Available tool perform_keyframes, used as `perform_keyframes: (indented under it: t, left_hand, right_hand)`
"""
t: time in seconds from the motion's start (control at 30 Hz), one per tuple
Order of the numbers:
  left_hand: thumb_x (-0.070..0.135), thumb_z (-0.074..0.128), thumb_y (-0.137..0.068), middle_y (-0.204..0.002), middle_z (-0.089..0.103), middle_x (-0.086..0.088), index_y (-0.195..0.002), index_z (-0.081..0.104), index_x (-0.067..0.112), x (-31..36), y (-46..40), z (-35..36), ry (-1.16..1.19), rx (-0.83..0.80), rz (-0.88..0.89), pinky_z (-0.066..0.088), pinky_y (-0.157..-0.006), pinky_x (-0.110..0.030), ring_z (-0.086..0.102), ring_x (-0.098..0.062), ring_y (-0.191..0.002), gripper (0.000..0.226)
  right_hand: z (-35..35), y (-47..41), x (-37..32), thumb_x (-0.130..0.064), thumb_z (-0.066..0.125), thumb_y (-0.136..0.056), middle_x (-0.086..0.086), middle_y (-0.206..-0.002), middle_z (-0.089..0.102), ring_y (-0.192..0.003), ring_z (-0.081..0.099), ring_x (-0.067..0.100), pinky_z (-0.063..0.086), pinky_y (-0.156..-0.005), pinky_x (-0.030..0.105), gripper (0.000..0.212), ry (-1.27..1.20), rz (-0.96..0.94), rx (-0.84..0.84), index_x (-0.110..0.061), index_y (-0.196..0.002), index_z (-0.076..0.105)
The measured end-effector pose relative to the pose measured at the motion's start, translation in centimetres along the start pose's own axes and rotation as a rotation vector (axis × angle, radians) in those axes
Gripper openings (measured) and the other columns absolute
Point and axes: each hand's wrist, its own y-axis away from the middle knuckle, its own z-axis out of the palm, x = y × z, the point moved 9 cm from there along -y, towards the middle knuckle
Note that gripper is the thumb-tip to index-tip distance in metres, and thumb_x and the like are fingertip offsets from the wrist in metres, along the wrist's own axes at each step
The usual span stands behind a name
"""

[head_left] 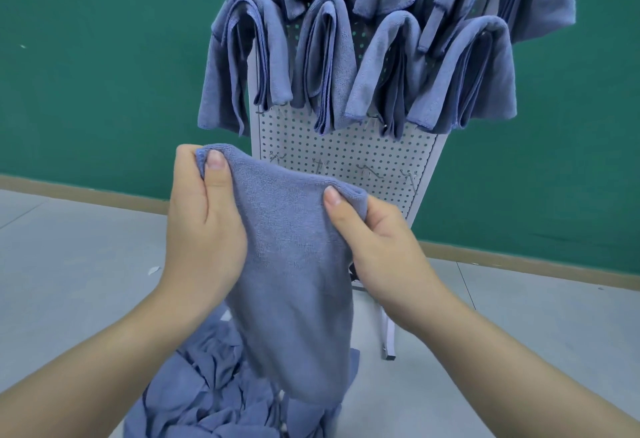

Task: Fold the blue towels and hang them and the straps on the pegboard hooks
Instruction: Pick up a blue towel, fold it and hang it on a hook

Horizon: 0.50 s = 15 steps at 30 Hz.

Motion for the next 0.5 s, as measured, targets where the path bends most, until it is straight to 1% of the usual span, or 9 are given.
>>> perform_keyframes:
  t: [0.07, 0.13, 0.2, 0.23, 0.33, 0.37, 0.4, 0.43, 0.5]
  left_hand:
    - [0.029, 0.03, -0.114, -0.081, 0.042, 0.012, -0.086, 0.037, 0.024, -0.6, 0.1, 0.3, 0.01, -0.003, -0.066, 0.036, -0.066, -0.012, 0.042, 0.005, -0.069, 0.029]
    - [0.033, 0.031, -0.113, -0.083, 0.045, 0.012, -0.087, 0.04, 0.022, -1.3, 0.3, 0.8, 0.034, -0.016, -0.159, 0.037, -0.065, -0.009, 0.045, 0.007, -0.069, 0.029]
    - [0.035, 0.033, -0.112, -0.085, 0.048, 0.012, -0.087, 0.042, 0.023, -1.9, 0.8, 1.6, 0.073, -0.045, -0.247, 0.038, -0.065, -0.01, 0.047, 0.008, -0.068, 0.029]
    - [0.035, 0.035, -0.111, -0.085, 0.049, 0.011, -0.087, 0.043, 0.023, -2.1, 1.0, 2.1, 0.093, -0.066, -0.281, 0.04, -0.067, -0.012, 0.047, 0.007, -0.068, 0.028]
    - [0.026, 0.041, -0.109, -0.083, 0.05, 0.008, -0.086, 0.044, 0.015, -2.7, 1.9, 3.9, 0.212, -0.158, -0.358, 0.042, -0.075, -0.026, 0.048, -0.003, -0.074, 0.026]
    - [0.024, 0.042, -0.109, -0.082, 0.049, 0.006, -0.088, 0.045, 0.011, -2.6, 2.2, 4.4, 0.257, -0.191, -0.371, 0.043, -0.076, -0.027, 0.048, -0.005, -0.076, 0.025]
    - [0.022, 0.042, -0.109, -0.081, 0.05, 0.007, -0.089, 0.046, 0.009, -2.5, 2.3, 4.7, 0.292, -0.21, -0.369, 0.044, -0.075, -0.025, 0.048, -0.006, -0.077, 0.025]
    - [0.022, 0.041, -0.11, -0.08, 0.05, 0.01, -0.09, 0.047, 0.01, -2.2, 2.3, 4.7, 0.31, -0.212, -0.35, 0.044, -0.074, -0.021, 0.048, -0.004, -0.076, 0.024]
    - [0.026, 0.04, -0.112, -0.078, 0.049, 0.015, -0.091, 0.047, 0.014, -1.4, 2.0, 4.1, 0.302, -0.182, -0.27, 0.043, -0.072, -0.014, 0.048, -0.002, -0.075, 0.025]
  right_hand:
    - [0.6, 0.0, 0.5, -0.033, 0.05, -0.108, -0.011, -0.087, 0.075, -0.079, 0.066, 0.003, 0.05, -0.07, 0.018, 0.03, 0.026, 0.011, -0.01, -0.019, -0.105, 0.076]
    - [0.9, -0.1, 0.8, -0.031, 0.049, -0.109, -0.003, -0.102, 0.079, -0.095, 0.071, 0.009, 0.056, -0.083, 0.026, 0.03, 0.022, 0.012, -0.004, -0.018, -0.112, 0.076]
    - [0.9, -0.2, 0.9, -0.03, 0.049, -0.109, 0.004, -0.109, 0.078, -0.103, 0.072, 0.015, 0.056, -0.092, 0.033, 0.03, 0.014, 0.018, 0.006, -0.016, -0.113, 0.076]
    - [0.9, -0.2, 1.1, -0.03, 0.05, -0.109, 0.006, -0.108, 0.078, -0.102, 0.072, 0.015, 0.056, -0.094, 0.036, 0.03, 0.018, 0.023, 0.009, -0.014, -0.111, 0.076]
    - [0.9, -0.5, 1.6, -0.031, 0.051, -0.109, 0.011, -0.1, 0.077, -0.092, 0.066, 0.01, 0.055, -0.093, 0.042, 0.032, 0.019, 0.054, 0.017, -0.01, -0.101, 0.074]
    - [0.8, -0.7, 1.8, -0.033, 0.052, -0.108, 0.015, -0.098, 0.075, -0.091, 0.064, 0.012, 0.055, -0.094, 0.047, 0.034, 0.017, 0.068, 0.023, -0.007, -0.099, 0.072]
    - [0.7, -0.8, 2.0, -0.035, 0.052, -0.107, 0.016, -0.096, 0.074, -0.091, 0.064, 0.014, 0.054, -0.095, 0.05, 0.037, 0.013, 0.081, 0.034, -0.004, -0.099, 0.07]
    - [0.5, -1.0, 2.2, -0.037, 0.053, -0.106, 0.014, -0.096, 0.074, -0.093, 0.067, 0.017, 0.053, -0.097, 0.051, 0.038, 0.002, 0.099, 0.049, -0.004, -0.099, 0.07]
    - [-0.2, -1.2, 2.5, -0.036, 0.054, -0.106, 0.012, -0.107, 0.077, -0.107, 0.073, 0.028, 0.051, -0.105, 0.054, 0.036, -0.043, 0.14, 0.077, -0.006, -0.102, 0.073]
